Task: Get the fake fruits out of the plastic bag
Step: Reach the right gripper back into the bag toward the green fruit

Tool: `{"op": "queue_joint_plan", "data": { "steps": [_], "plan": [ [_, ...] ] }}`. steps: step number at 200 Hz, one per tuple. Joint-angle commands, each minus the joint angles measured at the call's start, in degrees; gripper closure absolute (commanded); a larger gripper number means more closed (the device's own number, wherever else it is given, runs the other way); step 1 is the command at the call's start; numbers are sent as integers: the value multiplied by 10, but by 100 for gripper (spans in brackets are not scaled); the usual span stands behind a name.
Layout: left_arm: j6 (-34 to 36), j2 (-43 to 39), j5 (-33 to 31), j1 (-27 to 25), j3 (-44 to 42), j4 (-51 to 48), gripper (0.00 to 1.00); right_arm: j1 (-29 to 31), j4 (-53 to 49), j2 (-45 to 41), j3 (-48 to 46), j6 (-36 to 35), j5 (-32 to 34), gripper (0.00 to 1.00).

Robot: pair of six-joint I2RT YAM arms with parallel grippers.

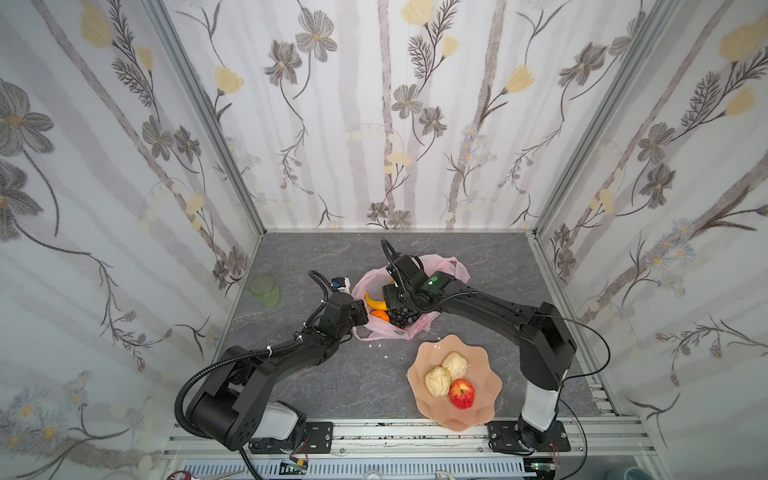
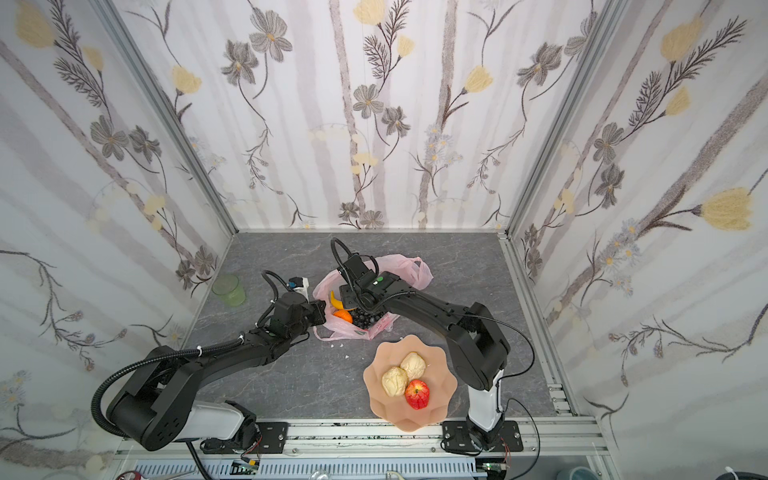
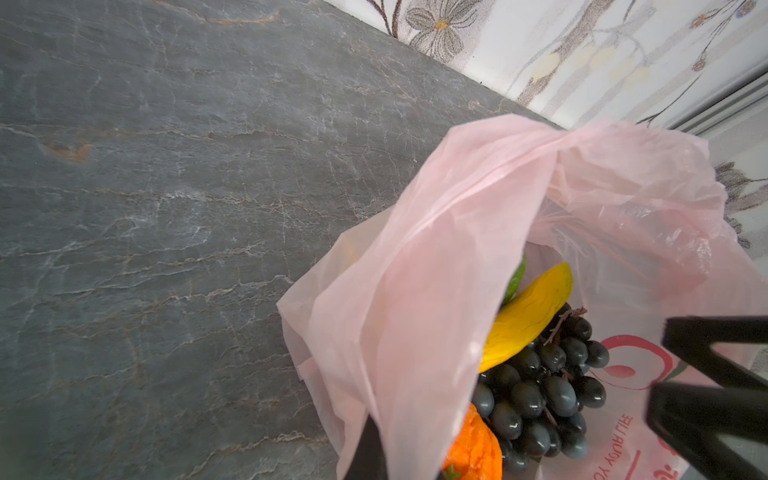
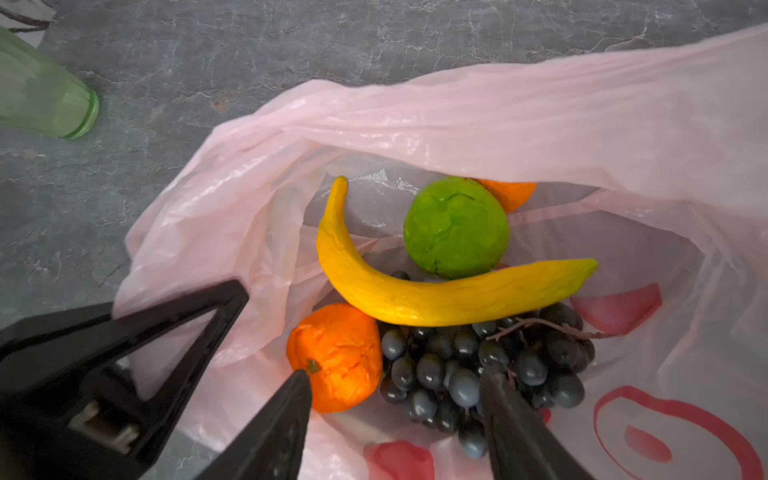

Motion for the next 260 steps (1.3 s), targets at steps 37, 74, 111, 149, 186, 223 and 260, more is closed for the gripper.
{"op": "queue_joint_plan", "data": {
  "steps": [37, 74, 111, 149, 186, 223, 260],
  "plan": [
    [3, 1, -5, 0, 5, 8, 93, -29, 14, 84, 71, -23, -2, 35],
    [3, 5, -5, 0, 6, 8, 93, -37, -5, 123, 107, -26, 30, 30],
    [3, 8, -5, 0, 6, 8, 93, -41, -10, 152, 137, -33, 25, 29],
    [3, 9, -6, 0, 6, 8, 93, -41, -24, 185, 167, -36, 40, 27],
    [4, 9, -6, 0, 7, 8, 93, -41, -33, 205, 179, -42, 37, 27],
    [4, 12, -6, 0, 8, 8, 93, -41, -32, 220, 184, -50, 23, 32],
    [4, 9, -8, 0, 7, 8, 93, -40, -30, 217, 185, -51, 19, 39]
  ]
}}
